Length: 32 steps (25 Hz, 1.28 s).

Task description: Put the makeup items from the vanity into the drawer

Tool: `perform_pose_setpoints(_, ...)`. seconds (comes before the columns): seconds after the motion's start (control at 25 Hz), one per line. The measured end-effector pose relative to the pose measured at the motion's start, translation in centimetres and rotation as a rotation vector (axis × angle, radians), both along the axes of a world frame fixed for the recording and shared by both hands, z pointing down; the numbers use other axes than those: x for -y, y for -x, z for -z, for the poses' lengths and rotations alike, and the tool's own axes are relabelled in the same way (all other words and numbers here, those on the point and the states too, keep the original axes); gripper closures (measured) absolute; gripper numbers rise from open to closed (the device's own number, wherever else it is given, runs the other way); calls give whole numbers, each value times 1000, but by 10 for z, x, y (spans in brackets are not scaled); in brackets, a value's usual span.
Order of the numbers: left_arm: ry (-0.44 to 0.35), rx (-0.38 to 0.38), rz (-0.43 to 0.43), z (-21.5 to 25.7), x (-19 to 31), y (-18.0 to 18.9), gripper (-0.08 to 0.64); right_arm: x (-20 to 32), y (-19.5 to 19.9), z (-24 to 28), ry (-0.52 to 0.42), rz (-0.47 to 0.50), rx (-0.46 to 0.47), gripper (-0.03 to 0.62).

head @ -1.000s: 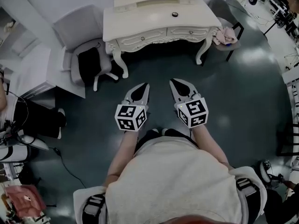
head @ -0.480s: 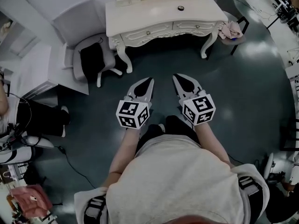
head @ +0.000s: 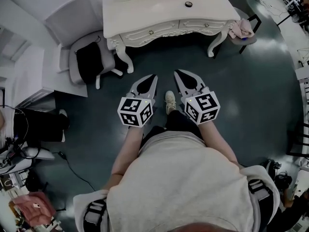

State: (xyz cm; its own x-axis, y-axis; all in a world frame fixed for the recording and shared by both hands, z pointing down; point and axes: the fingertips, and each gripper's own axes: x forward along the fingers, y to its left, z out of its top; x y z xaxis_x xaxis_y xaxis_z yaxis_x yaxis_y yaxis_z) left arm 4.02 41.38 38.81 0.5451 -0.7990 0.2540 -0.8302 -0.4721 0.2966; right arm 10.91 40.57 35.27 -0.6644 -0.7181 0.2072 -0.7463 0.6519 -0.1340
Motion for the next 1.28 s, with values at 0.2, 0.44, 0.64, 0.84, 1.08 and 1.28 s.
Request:
perform_pose_setpoints(0.2, -23, 0, 62, 5, 76, 7, 549, 74, -10, 5, -10, 32, 17, 601)
perform_pose_setpoints(0.44, -23, 15, 86, 7, 163, 4, 551, 161, -23, 1, -12, 40, -16, 600)
perform_pose_setpoints(0.64, -4, 4, 97, 6, 203, -7, 549, 208, -30, 0, 18, 58, 9, 600)
perform_pose_setpoints(0.84, 24, 7, 97, 0, 224, -12, 549, 231, -35, -9, 70, 39, 58, 600)
perform_pose_setpoints(1.08, 41, -1, 98, -5, 249, -4, 551, 254, -28, -21, 95, 30, 41, 601)
perform_pose_setpoints(1.28, 64, -7, 64, -16, 279, 4, 549, 282, -18, -28, 112, 17, 38, 600)
